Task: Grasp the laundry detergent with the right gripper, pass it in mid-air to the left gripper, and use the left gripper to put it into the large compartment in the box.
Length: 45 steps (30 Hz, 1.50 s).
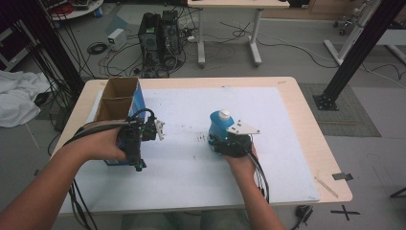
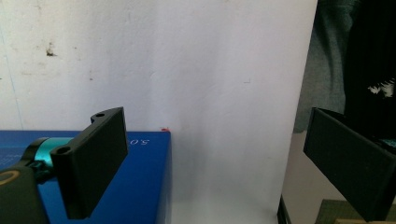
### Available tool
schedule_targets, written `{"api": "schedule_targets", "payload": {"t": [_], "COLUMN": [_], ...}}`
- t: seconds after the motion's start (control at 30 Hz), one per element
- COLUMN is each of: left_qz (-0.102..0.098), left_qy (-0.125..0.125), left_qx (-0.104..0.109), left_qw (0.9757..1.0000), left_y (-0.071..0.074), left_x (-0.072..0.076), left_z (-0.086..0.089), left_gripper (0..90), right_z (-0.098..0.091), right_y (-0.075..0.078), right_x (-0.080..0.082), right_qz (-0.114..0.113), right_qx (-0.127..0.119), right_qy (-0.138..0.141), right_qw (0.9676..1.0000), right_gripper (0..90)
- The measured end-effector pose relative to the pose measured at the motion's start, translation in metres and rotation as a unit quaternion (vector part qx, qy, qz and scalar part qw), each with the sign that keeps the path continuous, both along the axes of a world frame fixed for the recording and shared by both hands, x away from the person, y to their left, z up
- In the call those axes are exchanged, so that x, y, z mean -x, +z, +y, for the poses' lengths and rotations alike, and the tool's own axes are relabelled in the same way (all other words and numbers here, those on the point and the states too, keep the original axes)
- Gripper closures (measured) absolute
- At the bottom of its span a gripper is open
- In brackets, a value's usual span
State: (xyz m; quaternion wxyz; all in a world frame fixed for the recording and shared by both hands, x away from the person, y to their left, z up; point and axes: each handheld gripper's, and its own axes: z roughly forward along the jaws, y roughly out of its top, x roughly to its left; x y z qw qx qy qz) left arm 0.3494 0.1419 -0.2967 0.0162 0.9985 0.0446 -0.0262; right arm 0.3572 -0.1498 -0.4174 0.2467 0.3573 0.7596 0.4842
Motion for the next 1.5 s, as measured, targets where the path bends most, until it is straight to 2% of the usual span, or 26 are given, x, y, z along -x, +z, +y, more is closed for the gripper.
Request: {"api": "schedule_targets", "payload": {"t": [0.17,0.3,0.33,0.43,0.5,0.57,0.67,0.77,0.87,0.97,1.03,1.07,1.1,1.2,1.3,1.33,1.4,1.43,1.5], "left_qz": [0.001,0.002,0.003,0.003,0.001,0.000,0.005,0.002,0.003,0.003,0.004,0.000,0.002,-0.002,-0.002,-0.004,-0.003,-0.003,-0.006], "left_qy": [-0.002,-0.001,-0.004,-0.003,-0.002,-0.002,-0.001,-0.006,-0.001,-0.007,-0.006,-0.003,-0.004,-0.003,-0.003,-0.005,-0.007,-0.008,-0.008], "left_qx": [-0.001,-0.001,-0.004,-0.002,-0.004,-0.005,-0.002,-0.010,-0.002,-0.008,-0.004,-0.002,-0.007,-0.001,-0.004,-0.002,-0.004,-0.001,-0.003], "left_qw": [1.0000,1.0000,1.0000,1.0000,1.0000,1.0000,1.0000,0.9999,1.0000,0.9999,1.0000,1.0000,1.0000,1.0000,1.0000,1.0000,1.0000,1.0000,0.9999], "left_y": [0.000,0.000,0.000,0.000,-0.001,-0.001,-0.003,-0.002,-0.003,-0.001,-0.001,0.000,0.001,0.004,0.006,0.009,0.011,0.013,0.016], "left_x": [-0.001,-0.001,-0.001,-0.001,-0.002,-0.002,-0.001,-0.002,-0.002,-0.002,-0.002,-0.002,-0.002,-0.003,-0.004,-0.004,-0.004,-0.004,-0.005], "left_z": [-0.001,-0.002,-0.002,-0.002,-0.003,-0.004,-0.005,-0.005,-0.006,-0.008,-0.008,-0.008,-0.009,-0.010,-0.012,-0.013,-0.014,-0.015,-0.017], "left_gripper": [6.4,6.4,6.4,6.4,6.4,6.4,6.4,6.4,6.4,6.4,6.4,6.4,6.4,6.4,6.4,6.4,6.4,6.4,6.4], "right_z": [0.000,0.000,0.001,0.001,0.002,0.002,0.000,0.001,0.002,0.001,0.001,-0.001,-0.001,-0.006,-0.007,-0.009,-0.010,-0.010,-0.010], "right_y": [0.000,0.000,0.000,-0.001,-0.001,-0.001,-0.001,-0.001,-0.001,0.000,0.000,0.001,0.002,0.009,0.014,0.020,0.024,0.028,0.039], "right_x": [0.000,0.000,0.001,0.001,0.000,0.001,-0.001,0.000,0.002,0.002,0.003,0.002,0.003,0.005,0.007,0.008,0.008,0.010,0.014], "right_qz": [0.003,-0.006,0.001,0.003,-0.007,0.002,-0.011,-0.005,-0.001,-0.006,0.000,-0.005,0.000,-0.003,-0.003,-0.012,-0.017,-0.012,-0.014], "right_qx": [-0.001,0.002,-0.001,-0.001,0.004,-0.005,0.001,-0.005,-0.007,0.000,0.000,0.002,-0.006,-0.006,-0.003,0.000,0.002,0.000,0.003], "right_qy": [-0.003,-0.002,-0.006,-0.004,-0.001,-0.005,0.003,0.001,-0.001,0.003,0.004,0.011,0.008,0.025,0.038,0.056,0.065,0.071,0.099], "right_qw": [1.0000,1.0000,1.0000,1.0000,1.0000,1.0000,0.9999,1.0000,1.0000,1.0000,1.0000,0.9999,1.0000,0.9997,0.9993,0.9984,0.9977,0.9974,0.9949], "right_gripper": [35.2,38.0,38.3,40.6,42.1,42.7,43.8,45.2,46.1,46.2,46.3,46.3,46.3,46.4,46.3,46.3,46.3,46.3,46.3]}}
